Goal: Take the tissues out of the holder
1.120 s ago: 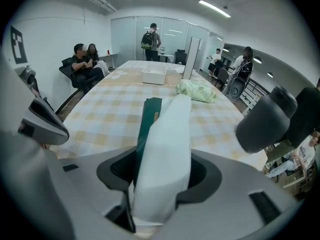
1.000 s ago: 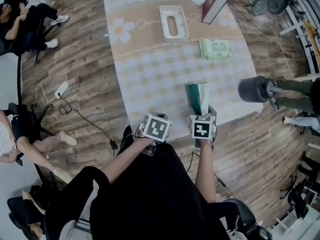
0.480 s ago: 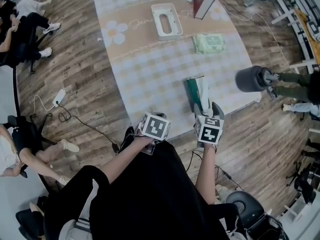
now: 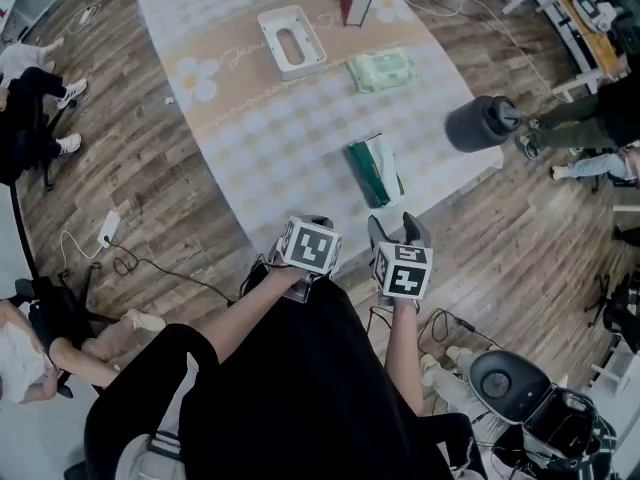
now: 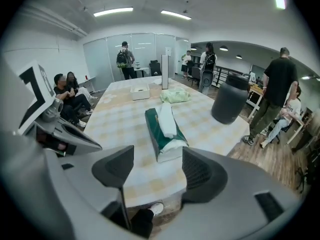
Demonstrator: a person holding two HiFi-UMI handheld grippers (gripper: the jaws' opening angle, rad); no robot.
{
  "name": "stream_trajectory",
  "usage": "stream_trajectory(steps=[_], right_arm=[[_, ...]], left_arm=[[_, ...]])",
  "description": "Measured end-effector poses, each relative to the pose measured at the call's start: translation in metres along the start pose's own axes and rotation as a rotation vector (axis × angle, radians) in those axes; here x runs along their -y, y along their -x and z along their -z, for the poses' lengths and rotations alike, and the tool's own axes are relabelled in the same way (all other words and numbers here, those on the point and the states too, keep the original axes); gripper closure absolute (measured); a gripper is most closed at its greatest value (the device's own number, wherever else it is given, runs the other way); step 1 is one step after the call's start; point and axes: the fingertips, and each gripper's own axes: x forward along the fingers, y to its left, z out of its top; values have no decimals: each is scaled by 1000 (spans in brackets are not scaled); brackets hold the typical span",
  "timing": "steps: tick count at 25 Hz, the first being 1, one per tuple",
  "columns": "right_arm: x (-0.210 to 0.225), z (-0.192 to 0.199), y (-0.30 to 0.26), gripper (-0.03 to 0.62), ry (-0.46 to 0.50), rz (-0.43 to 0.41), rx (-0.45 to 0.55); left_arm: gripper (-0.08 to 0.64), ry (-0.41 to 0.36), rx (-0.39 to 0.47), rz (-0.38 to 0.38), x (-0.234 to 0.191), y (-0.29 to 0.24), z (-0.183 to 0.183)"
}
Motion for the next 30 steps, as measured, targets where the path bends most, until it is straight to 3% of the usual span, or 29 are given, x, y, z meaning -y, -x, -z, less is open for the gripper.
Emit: stream_trajectory(steps=[5,12,18,25,30], right_arm=[[-12,18,9,298,-34,-2,-15],[-32,39,22,451,-143,-15,-21],[-47,57,25,559,-167,12,-53],[-60,64,24,578,-236,18,-70],[-58,66,25,578,-280,86,-75]], left_arm=[[554,-62,13,11,9,-2,-5],[554,-95,22,70,22,1,-3],[552,-154,-9,80,20,2,5],[554,-210,-39,95,15,4,17],[554,-241,-53,107,10,7,22]])
